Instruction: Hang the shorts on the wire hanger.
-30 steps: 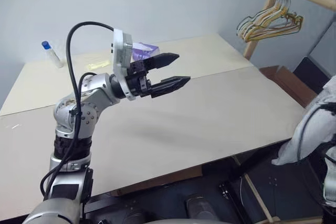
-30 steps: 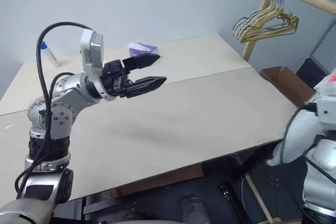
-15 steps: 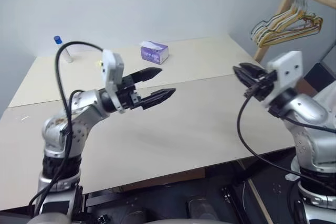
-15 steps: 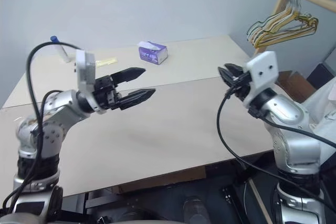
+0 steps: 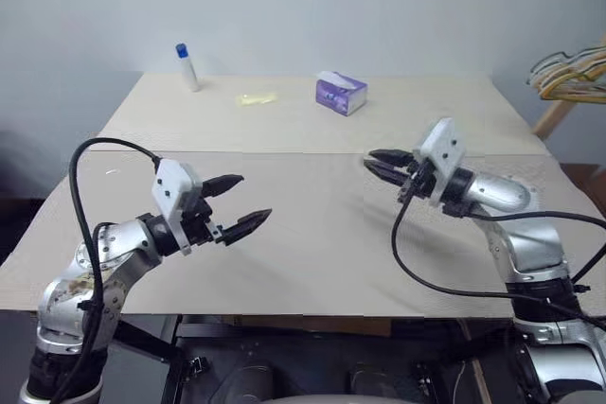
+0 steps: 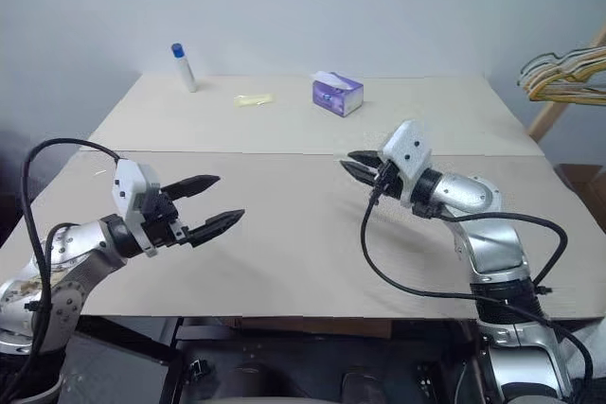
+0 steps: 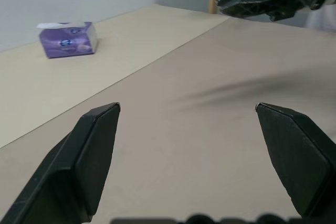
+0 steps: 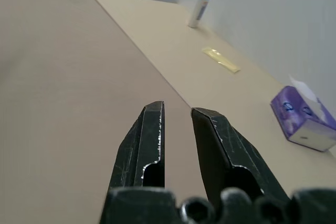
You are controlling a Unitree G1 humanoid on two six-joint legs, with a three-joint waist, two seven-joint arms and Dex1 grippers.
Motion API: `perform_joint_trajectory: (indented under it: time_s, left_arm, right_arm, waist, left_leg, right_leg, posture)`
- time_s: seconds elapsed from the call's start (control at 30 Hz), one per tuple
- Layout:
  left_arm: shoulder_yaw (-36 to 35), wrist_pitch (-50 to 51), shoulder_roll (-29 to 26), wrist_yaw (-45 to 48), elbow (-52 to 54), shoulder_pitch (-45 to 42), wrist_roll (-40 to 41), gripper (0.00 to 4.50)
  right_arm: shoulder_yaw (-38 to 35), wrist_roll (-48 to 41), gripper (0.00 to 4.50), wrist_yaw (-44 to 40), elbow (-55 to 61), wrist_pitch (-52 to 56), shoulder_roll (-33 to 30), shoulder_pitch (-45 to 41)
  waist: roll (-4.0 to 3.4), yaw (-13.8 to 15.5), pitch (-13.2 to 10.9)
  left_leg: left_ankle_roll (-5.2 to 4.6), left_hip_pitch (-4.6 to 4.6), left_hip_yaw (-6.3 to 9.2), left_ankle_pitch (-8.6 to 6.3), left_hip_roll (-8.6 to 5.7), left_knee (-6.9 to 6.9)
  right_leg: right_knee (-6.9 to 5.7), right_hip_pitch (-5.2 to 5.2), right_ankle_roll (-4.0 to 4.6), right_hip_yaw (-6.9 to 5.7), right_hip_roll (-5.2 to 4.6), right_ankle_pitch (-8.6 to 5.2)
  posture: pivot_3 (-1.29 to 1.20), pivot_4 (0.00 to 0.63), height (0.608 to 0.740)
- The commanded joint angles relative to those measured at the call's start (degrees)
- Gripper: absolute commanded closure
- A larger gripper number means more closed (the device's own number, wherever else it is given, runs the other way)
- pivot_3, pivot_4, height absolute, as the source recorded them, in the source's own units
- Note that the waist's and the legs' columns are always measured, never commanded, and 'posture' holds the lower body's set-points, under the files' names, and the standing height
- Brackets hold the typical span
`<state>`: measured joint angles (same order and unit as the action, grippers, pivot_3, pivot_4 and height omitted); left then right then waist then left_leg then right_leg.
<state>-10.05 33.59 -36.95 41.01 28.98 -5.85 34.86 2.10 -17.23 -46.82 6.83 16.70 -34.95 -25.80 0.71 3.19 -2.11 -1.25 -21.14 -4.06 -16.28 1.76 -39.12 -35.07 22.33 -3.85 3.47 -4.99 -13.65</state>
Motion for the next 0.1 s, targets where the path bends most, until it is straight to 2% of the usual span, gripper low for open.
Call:
perform_joint_trajectory:
  time_s: [0.03,0.1]
  left_arm:
    - [-0.3,-0.9,-1.0,-0.2,1.1,-0.7,-0.7,0.0]
    - [-0.4,-0.9,-1.3,0.1,1.5,-0.3,-1.0,0.0]
  right_arm:
    - [-1.5,-1.1,3.28,-1.0,1.4,-1.2,-0.2,0.9]
    - [-1.9,-0.9,3.28,-0.9,1.9,-0.9,-0.1,1.6]
  waist:
    - [0.04,0.3,0.0]
    - [0.09,0.5,-0.1]
  left_leg:
    - [0.0,0.0,-0.03,0.0,0.01,0.0]
    - [0.0,0.0,-0.11,0.0,0.03,0.0]
  right_leg:
    - [-0.01,0.0,0.02,-0.01,0.01,-0.01]
    - [-0.02,0.0,0.09,-0.07,0.02,-0.04]
  posture:
    - [0.17,0.039,0.74]
    - [0.17,0.044,0.74]
